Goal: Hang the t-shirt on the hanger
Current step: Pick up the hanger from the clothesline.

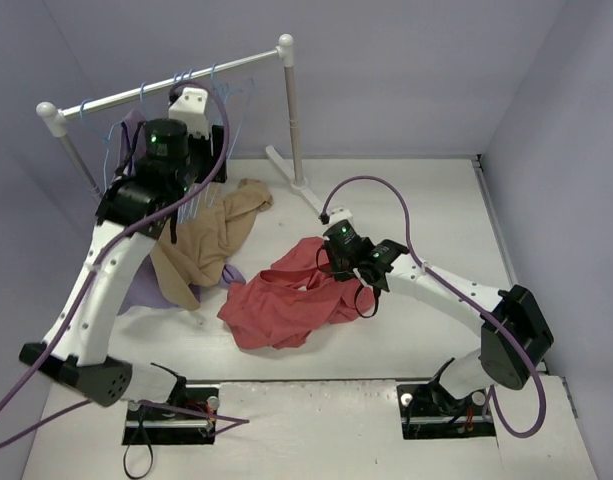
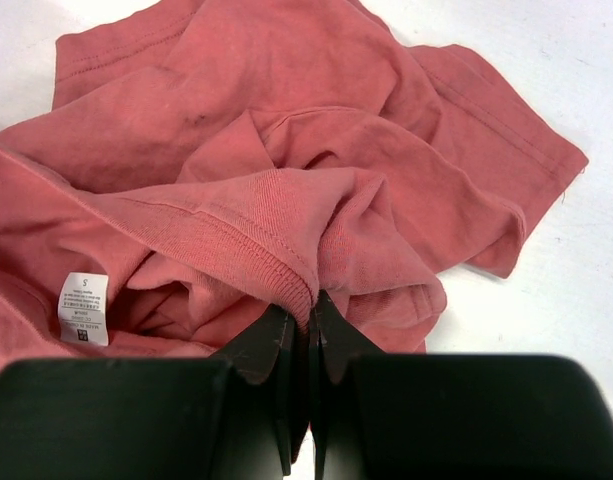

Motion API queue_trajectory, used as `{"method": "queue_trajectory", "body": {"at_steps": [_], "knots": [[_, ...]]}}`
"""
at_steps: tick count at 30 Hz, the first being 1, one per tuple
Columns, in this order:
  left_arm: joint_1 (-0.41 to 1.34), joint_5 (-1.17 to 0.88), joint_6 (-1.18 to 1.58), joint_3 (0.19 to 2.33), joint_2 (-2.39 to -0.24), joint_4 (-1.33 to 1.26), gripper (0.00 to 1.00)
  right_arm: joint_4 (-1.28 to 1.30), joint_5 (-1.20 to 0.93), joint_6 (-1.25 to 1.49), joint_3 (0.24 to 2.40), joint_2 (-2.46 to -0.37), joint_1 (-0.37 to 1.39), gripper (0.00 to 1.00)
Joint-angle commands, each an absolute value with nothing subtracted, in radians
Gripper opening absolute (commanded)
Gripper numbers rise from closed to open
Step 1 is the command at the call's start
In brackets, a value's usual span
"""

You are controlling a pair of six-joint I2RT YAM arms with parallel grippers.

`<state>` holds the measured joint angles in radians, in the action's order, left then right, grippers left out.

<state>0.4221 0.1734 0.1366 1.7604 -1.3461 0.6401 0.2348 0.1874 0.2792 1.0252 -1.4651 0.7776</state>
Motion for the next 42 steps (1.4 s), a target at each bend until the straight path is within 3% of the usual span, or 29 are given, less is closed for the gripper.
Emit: {"method": "queue_trajectory", "body": {"at_steps": [1, 15, 42], "knots": [[0.366, 0.061, 0.025, 1.875, -1.459, 0.690, 0.57, 0.200, 0.175, 0.263, 1.065, -1.435, 0.770, 0.00], [0.278, 0.012, 0.038, 1.906, -1.607, 0.690, 0.51, 0.201, 0.169, 0.273, 1.016, -1.365, 0.770, 0.00], [0.278, -0.029, 0.099, 1.868, -1.619, 0.686, 0.04, 0.201, 0.201, 0.294, 0.985, -1.325, 0.771, 0.00]]}}
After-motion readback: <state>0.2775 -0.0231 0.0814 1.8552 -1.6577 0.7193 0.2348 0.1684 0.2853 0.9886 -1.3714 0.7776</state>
